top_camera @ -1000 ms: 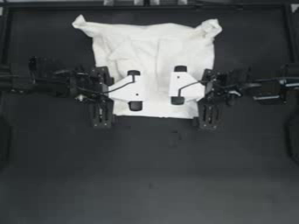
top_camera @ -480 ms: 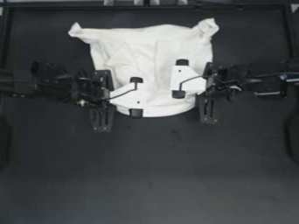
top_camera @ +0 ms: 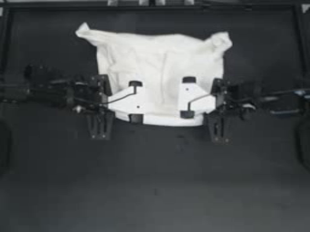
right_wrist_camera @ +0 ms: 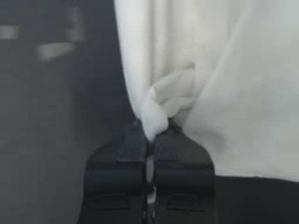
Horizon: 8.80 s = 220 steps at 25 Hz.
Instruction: Fold shirt
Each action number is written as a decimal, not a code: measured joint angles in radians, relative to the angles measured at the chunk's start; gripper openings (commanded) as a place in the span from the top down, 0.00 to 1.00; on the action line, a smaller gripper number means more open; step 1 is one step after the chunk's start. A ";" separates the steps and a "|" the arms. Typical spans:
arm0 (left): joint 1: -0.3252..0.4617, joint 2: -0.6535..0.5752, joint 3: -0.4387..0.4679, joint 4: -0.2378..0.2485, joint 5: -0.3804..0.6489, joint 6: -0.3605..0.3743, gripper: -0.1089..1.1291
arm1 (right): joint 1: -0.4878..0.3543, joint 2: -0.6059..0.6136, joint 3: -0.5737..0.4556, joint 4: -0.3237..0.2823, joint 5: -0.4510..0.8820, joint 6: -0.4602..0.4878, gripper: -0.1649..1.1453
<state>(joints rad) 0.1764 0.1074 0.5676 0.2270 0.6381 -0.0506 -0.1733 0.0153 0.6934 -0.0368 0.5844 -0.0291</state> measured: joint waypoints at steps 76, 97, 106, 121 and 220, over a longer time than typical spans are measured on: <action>0.031 -0.230 0.181 0.390 -0.135 -0.583 0.88 | -0.066 -0.219 0.104 -0.474 -0.080 0.762 0.83; 0.098 -0.109 0.147 0.341 -0.198 -0.537 0.07 | -0.158 -0.067 0.081 -0.439 -0.176 0.681 0.17; 0.106 -0.233 0.147 0.364 -0.207 -0.534 0.12 | -0.161 -0.156 0.052 -0.396 -0.175 0.681 0.15; 0.104 -0.364 0.173 0.385 -0.595 -0.534 0.13 | -0.181 -0.408 0.025 0.028 0.046 0.805 0.15; 0.077 0.193 -0.025 0.499 -0.738 -0.534 0.44 | -0.038 -0.221 0.179 -0.371 -0.333 1.493 0.84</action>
<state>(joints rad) 0.2531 0.3007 0.5430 0.7256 -0.0997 -0.5844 -0.2117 -0.2056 0.8728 -0.4080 0.2516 1.4634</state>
